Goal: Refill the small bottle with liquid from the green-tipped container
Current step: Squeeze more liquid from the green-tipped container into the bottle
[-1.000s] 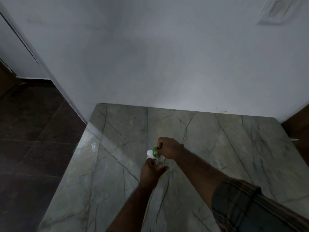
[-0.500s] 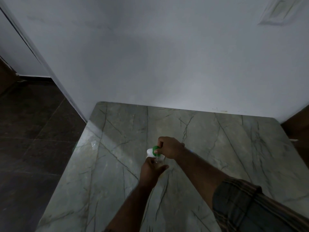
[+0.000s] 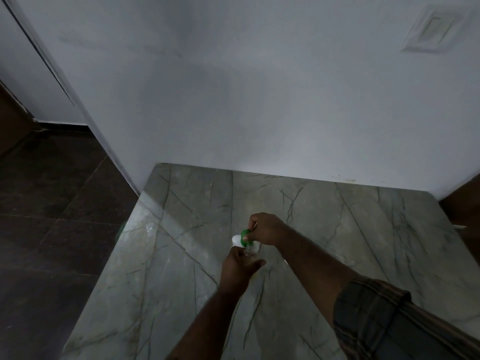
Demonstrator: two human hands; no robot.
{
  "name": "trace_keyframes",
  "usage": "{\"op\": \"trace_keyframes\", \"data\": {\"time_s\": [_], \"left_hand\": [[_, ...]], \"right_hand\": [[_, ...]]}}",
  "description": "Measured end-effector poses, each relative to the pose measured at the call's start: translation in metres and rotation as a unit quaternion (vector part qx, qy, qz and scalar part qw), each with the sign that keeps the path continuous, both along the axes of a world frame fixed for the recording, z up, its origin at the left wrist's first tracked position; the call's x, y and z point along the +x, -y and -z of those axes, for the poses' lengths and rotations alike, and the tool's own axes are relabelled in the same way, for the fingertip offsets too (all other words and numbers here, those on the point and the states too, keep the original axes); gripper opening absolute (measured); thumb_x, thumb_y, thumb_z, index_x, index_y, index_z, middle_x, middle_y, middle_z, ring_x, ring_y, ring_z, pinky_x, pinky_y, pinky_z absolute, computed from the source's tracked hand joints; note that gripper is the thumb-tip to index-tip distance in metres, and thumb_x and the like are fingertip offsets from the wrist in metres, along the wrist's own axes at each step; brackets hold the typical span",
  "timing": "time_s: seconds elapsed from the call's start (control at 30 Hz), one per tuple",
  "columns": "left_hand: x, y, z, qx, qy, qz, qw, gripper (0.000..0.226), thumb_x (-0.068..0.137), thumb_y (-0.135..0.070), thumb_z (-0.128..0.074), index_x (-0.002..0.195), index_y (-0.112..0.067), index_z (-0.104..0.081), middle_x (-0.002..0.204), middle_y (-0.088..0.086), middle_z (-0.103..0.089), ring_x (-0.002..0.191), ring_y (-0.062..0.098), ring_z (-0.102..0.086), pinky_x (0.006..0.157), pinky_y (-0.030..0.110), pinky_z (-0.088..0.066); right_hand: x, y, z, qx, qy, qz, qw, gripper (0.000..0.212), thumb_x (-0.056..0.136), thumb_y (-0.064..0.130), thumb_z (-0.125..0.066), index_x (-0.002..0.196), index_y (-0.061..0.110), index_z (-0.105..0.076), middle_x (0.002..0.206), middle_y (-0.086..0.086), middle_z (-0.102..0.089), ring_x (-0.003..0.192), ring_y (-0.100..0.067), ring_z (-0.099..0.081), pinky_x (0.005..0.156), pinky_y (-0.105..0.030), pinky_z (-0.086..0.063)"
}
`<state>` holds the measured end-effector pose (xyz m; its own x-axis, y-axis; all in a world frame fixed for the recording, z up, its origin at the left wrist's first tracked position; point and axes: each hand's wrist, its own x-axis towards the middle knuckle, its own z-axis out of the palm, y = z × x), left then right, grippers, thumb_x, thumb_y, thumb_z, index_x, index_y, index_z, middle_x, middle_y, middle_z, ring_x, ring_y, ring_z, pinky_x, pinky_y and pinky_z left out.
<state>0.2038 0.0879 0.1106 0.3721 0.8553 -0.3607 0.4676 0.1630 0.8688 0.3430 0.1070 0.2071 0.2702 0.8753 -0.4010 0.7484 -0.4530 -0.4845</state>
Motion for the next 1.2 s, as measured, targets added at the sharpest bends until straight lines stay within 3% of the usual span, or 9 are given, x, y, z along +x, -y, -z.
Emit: {"op": "trace_keyframes", "data": {"time_s": [0.23, 0.47, 0.97, 1.2], "left_hand": [[0.005, 0.005, -0.002, 0.017, -0.002, -0.030, 0.999, 0.051, 0.069, -0.040, -0.086, 0.104, -0.018, -0.056, 0.097, -0.006, -0.065, 0.084, 0.006, -0.063, 0.065, 0.016, -0.048], [0.004, 0.006, 0.000, 0.014, -0.019, -0.013, 1.000, 0.051, 0.072, -0.039, -0.084, 0.108, -0.020, -0.054, 0.097, -0.010, -0.062, 0.083, 0.002, -0.060, 0.061, 0.011, -0.043], [0.007, 0.003, 0.004, 0.014, -0.020, -0.006, 1.000, 0.051, 0.073, -0.036, -0.084, 0.111, -0.018, -0.055, 0.102, -0.005, -0.064, 0.089, 0.009, -0.063, 0.069, 0.018, -0.051], [0.007, 0.003, 0.004, 0.018, -0.023, -0.004, 1.000, 0.047, 0.070, -0.039, -0.085, 0.101, -0.027, -0.052, 0.090, -0.013, -0.062, 0.080, 0.000, -0.061, 0.059, 0.011, -0.044]], "right_hand": [[0.001, -0.001, 0.002, -0.007, -0.034, 0.025, 0.999, 0.036, 0.079, 0.031, -0.077, 0.102, 0.005, -0.065, 0.109, -0.010, -0.065, 0.098, -0.025, -0.064, 0.084, -0.037, -0.052], [0.005, 0.001, 0.015, 0.001, -0.049, 0.023, 0.999, 0.034, 0.078, 0.030, -0.077, 0.098, 0.006, -0.065, 0.108, -0.011, -0.066, 0.088, -0.017, -0.055, 0.077, -0.033, -0.045], [0.008, 0.003, 0.025, 0.036, -0.043, 0.025, 0.998, 0.031, 0.077, 0.031, -0.078, 0.093, 0.009, -0.064, 0.088, 0.001, -0.059, 0.080, -0.014, -0.054, 0.067, -0.028, -0.040], [0.009, 0.002, 0.023, 0.024, -0.054, 0.027, 0.998, 0.031, 0.077, 0.031, -0.078, 0.095, 0.009, -0.065, 0.092, -0.003, -0.062, 0.082, -0.014, -0.054, 0.068, -0.027, -0.040]]}}
